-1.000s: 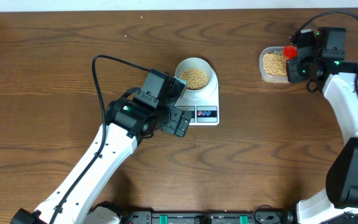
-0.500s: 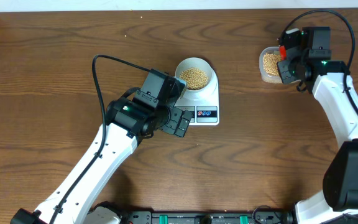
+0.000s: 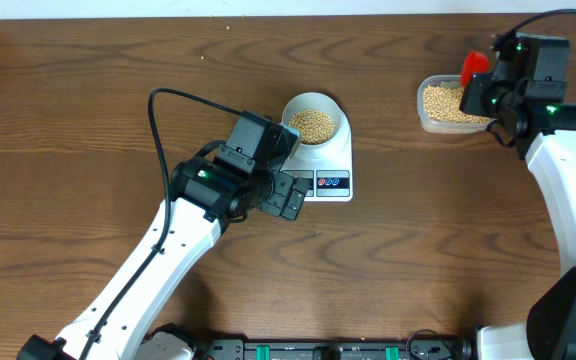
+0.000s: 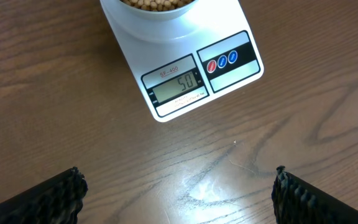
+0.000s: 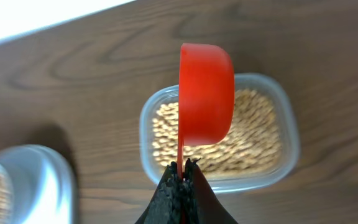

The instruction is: Scoop item into bowl and weigh 50g on scale

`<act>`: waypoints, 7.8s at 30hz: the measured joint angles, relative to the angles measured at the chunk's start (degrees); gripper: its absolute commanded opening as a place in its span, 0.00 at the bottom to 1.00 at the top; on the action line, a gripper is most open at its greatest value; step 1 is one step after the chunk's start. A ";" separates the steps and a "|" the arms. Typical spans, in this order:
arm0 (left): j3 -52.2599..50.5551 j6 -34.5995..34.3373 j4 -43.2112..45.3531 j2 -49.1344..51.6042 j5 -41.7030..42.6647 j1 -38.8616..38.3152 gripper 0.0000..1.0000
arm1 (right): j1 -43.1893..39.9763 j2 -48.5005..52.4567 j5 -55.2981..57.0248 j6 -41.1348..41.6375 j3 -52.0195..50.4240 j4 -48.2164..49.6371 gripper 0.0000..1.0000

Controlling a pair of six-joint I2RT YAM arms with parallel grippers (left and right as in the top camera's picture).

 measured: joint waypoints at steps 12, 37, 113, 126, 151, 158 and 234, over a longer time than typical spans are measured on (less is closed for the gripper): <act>0.00 0.00 0.00 0.00 0.00 0.00 0.98 | -3.91 0.00 -6.05 23.71 0.00 -0.35 0.01; 0.00 0.00 0.00 0.00 0.00 0.00 0.98 | -4.55 0.83 -6.38 30.21 0.00 -0.28 0.01; 0.00 0.00 0.00 0.00 0.00 0.00 0.98 | -3.34 13.14 -16.98 40.61 0.00 3.39 0.70; -0.02 0.00 0.00 0.00 0.00 0.00 0.98 | -3.37 13.07 -17.53 36.13 0.04 4.33 0.99; 0.00 0.00 0.00 0.00 0.00 0.00 0.98 | -3.63 1.81 -8.50 21.86 0.04 9.22 0.99; -0.02 0.00 0.00 0.00 0.00 0.00 0.98 | -3.85 1.81 -7.65 20.44 0.04 9.20 0.99; -0.02 0.00 -0.02 0.00 0.00 0.00 0.98 | -0.07 -56.04 5.05 -14.84 -38.38 23.80 0.99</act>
